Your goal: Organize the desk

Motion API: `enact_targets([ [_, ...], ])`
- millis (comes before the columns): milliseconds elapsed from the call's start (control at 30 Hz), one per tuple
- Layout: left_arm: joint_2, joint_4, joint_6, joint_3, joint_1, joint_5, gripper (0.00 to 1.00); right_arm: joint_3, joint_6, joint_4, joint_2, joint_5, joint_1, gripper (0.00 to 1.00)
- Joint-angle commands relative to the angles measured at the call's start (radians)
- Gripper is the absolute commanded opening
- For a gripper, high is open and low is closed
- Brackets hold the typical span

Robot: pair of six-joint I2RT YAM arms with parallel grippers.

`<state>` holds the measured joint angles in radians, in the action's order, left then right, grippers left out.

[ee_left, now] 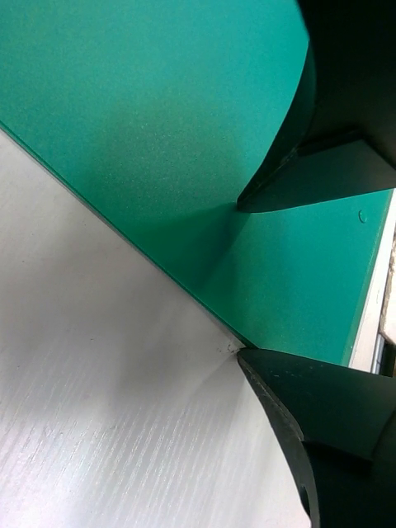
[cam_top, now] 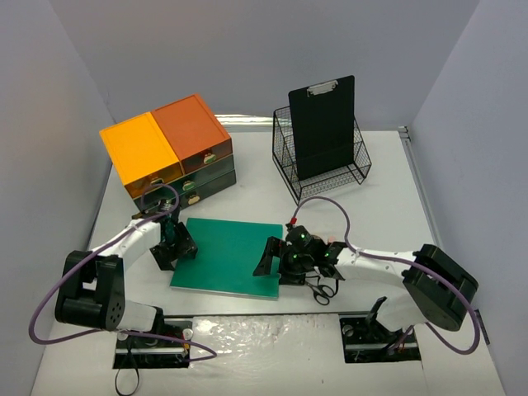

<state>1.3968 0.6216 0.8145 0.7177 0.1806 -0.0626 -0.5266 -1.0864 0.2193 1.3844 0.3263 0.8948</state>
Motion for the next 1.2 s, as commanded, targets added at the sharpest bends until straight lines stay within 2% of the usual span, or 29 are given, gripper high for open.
enact_targets([
  [0,0.045,-0.128,-0.018,-0.047,0.011,-0.202,0.62,-0.017,-0.002,0.091,0.089,0.021,0.004,1.0],
  [200,0.045,-0.174,-0.034,-0.057,0.01,-0.284,0.51,0.016,-0.045,0.218,0.113,0.04,0.007,1.0],
  [300,0.042,-0.215,-0.032,-0.07,0.011,-0.342,0.32,0.009,-0.035,0.211,0.104,0.038,0.009,1.0],
  [433,0.036,-0.252,-0.024,-0.072,0.011,-0.389,0.15,-0.034,-0.002,0.136,0.065,0.011,0.009,1.0],
  [600,0.03,-0.299,-0.004,-0.072,0.011,-0.448,0.02,-0.058,0.015,0.115,0.061,0.003,0.009,1.0],
  [833,0.0,-0.347,0.024,-0.081,0.011,-0.518,0.0,-0.05,0.01,0.117,0.052,-0.002,0.007,1.0],
  [1167,-0.096,-0.298,0.042,-0.052,0.011,-0.558,0.0,-0.058,0.013,0.102,0.064,-0.013,0.007,1.0],
])
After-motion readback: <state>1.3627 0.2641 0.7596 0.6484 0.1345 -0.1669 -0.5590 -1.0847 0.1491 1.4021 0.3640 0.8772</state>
